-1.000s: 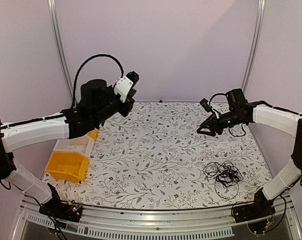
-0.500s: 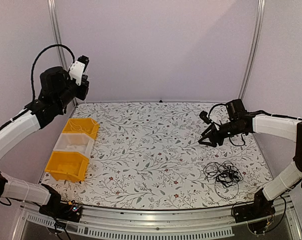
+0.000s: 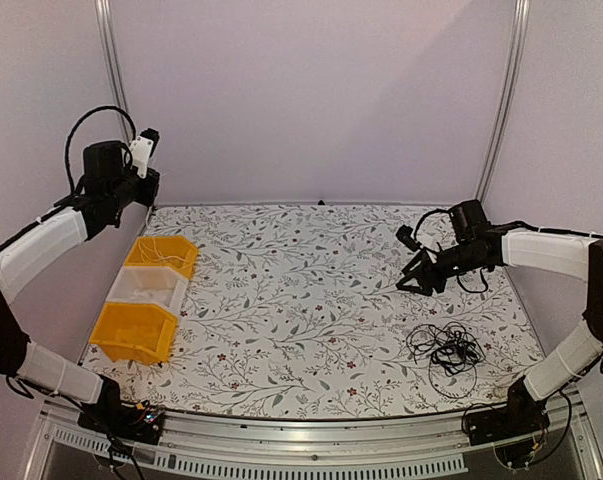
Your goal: Untangle the cables
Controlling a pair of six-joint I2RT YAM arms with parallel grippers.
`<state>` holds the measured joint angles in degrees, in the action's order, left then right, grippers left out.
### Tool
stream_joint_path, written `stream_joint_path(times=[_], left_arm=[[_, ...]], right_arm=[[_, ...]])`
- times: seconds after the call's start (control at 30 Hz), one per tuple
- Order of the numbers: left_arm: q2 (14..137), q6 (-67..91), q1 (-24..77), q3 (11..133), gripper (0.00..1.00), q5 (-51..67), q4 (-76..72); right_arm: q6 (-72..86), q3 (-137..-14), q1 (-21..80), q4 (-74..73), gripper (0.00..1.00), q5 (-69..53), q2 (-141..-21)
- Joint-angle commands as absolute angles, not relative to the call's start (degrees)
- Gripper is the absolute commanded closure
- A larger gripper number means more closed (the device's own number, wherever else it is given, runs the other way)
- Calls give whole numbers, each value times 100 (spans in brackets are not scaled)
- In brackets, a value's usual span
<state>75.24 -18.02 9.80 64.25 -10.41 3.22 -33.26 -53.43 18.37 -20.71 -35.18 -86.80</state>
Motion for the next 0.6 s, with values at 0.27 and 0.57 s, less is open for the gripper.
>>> stream_joint_path(times=[0.27,0.57], left_arm=[[8005,-1045,648,6175,100,-923,334],[8459,-284,478,5946,100,-749,949]], right_arm=[[-3488,-5386,1854,-2153,45,-3452,-8965],[-3542,-5449,1847,-2259,45,-3497,-9138]])
